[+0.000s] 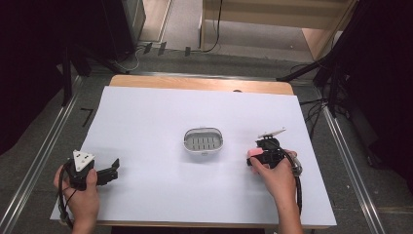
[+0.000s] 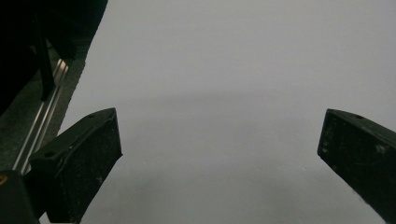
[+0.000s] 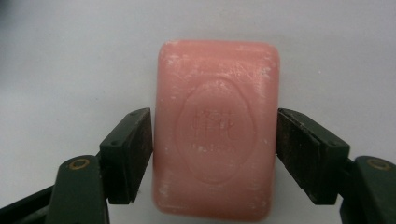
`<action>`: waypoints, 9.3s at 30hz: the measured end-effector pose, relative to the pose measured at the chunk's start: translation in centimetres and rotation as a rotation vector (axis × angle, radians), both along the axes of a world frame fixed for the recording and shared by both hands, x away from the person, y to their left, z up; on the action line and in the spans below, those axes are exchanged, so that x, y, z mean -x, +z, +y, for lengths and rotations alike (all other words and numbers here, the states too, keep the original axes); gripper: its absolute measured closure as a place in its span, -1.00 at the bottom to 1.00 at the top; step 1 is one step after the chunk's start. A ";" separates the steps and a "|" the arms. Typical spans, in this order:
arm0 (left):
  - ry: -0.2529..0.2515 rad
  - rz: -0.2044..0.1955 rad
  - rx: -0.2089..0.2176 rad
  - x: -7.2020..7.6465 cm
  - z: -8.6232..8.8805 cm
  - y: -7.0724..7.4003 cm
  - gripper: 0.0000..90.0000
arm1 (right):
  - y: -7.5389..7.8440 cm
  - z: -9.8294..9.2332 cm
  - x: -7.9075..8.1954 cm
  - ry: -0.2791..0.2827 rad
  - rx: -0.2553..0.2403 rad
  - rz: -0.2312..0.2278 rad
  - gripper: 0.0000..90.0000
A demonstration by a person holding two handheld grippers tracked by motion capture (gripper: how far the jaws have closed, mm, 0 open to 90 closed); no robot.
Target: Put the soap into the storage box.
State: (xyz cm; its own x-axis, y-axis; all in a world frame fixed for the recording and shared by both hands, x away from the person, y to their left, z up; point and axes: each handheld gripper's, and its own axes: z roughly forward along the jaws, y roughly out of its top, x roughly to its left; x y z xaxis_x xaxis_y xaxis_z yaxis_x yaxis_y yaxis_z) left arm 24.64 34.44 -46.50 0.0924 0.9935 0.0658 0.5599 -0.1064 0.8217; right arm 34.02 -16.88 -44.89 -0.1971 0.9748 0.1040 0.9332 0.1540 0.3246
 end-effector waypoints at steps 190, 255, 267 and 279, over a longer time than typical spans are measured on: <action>0.002 -0.003 0.009 0.0 0.1 0.0 -1.00 | 5.4 12.2 -7.7 1.046 -0.073 -0.276 -0.29; 0.002 0.002 -0.007 0.0 -0.1 0.0 -1.00 | -2.9 -6.6 4.2 0.275 -0.205 -0.376 -1.00; 0.002 0.000 -0.004 0.0 0.0 0.0 -1.00 | -3.6 -9.1 7.3 0.217 -0.216 -0.434 -1.00; 0.006 0.004 0.038 0.0 0.4 0.0 -1.00 | -3.2 -13.3 9.8 0.098 -0.258 -0.496 -1.00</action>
